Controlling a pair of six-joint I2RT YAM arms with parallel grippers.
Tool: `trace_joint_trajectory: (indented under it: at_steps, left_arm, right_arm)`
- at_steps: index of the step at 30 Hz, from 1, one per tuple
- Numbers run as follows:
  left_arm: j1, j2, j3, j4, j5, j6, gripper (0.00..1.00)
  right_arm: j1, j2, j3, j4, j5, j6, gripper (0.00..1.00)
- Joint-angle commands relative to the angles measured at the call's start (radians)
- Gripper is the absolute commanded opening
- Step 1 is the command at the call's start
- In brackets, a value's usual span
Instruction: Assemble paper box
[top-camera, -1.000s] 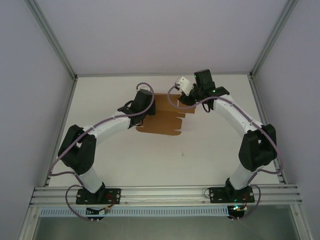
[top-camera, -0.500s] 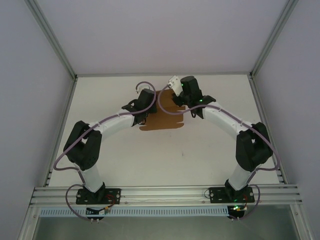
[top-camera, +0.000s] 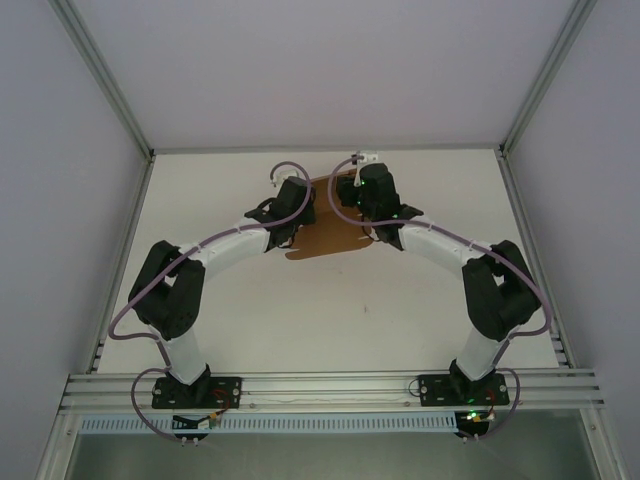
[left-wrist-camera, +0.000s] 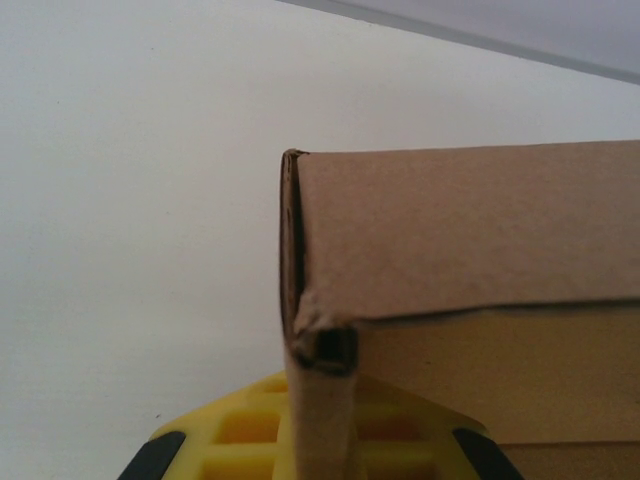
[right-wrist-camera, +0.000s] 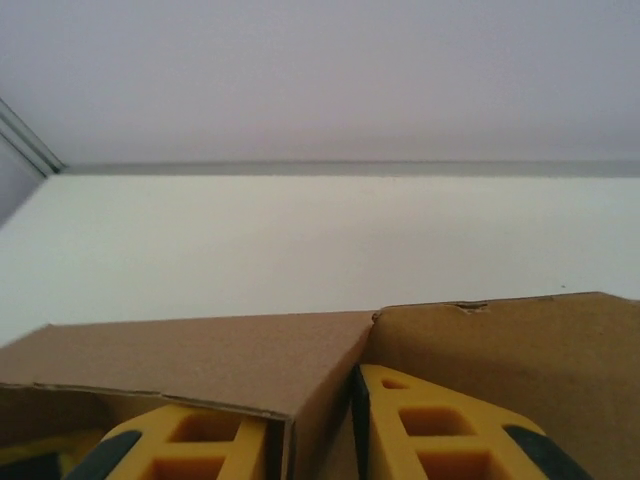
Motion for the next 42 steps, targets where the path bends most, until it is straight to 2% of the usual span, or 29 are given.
trace_joint_trajectory:
  at_steps: [1,6,10,13,15,18,21,26,30,36,42]
  left_arm:
    - [-0.022,-0.016,0.028,0.059,0.036,0.001,0.00]
    - [-0.021,-0.025,0.014,0.070,0.010,0.023,0.00]
    - [-0.013,-0.050,-0.022,0.106,0.020,0.044,0.00]
    - [0.000,-0.073,-0.066,0.168,0.053,0.063,0.00]
    - [0.007,-0.091,-0.098,0.217,0.066,0.072,0.00]
    - [0.014,-0.117,-0.141,0.280,0.078,0.093,0.00]
    - [0.016,-0.139,-0.168,0.326,0.093,0.109,0.00]
    - [0.017,-0.148,-0.190,0.377,0.118,0.112,0.00]
    - [0.018,-0.150,-0.183,0.380,0.132,0.112,0.00]
    - [0.017,-0.150,-0.176,0.383,0.152,0.118,0.00]
    - [0.017,-0.146,-0.174,0.398,0.160,0.107,0.00]
  right_arm:
    - [0.025,-0.067,-0.027,0.048,-0.013,0.069,0.28]
    - [0.017,-0.184,-0.080,-0.109,0.033,0.003,0.47]
    - [-0.001,-0.328,-0.134,-0.287,0.141,-0.053,0.74]
    - [-0.057,-0.436,-0.162,-0.400,0.137,-0.083,0.92]
    - [-0.128,-0.497,-0.173,-0.488,0.089,-0.055,1.00]
    - [-0.260,-0.550,-0.169,-0.619,-0.053,0.004,1.00]
    - [-0.304,-0.560,-0.191,-0.650,-0.097,0.018,1.00]
    - [-0.311,-0.511,-0.208,-0.640,-0.220,-0.001,1.00]
    - [-0.310,-0.454,-0.208,-0.611,-0.197,0.011,0.99]
    - [-0.311,-0.416,-0.205,-0.514,-0.233,-0.001,0.98]
    - [-0.310,-0.372,-0.190,-0.469,-0.332,0.000,0.98]
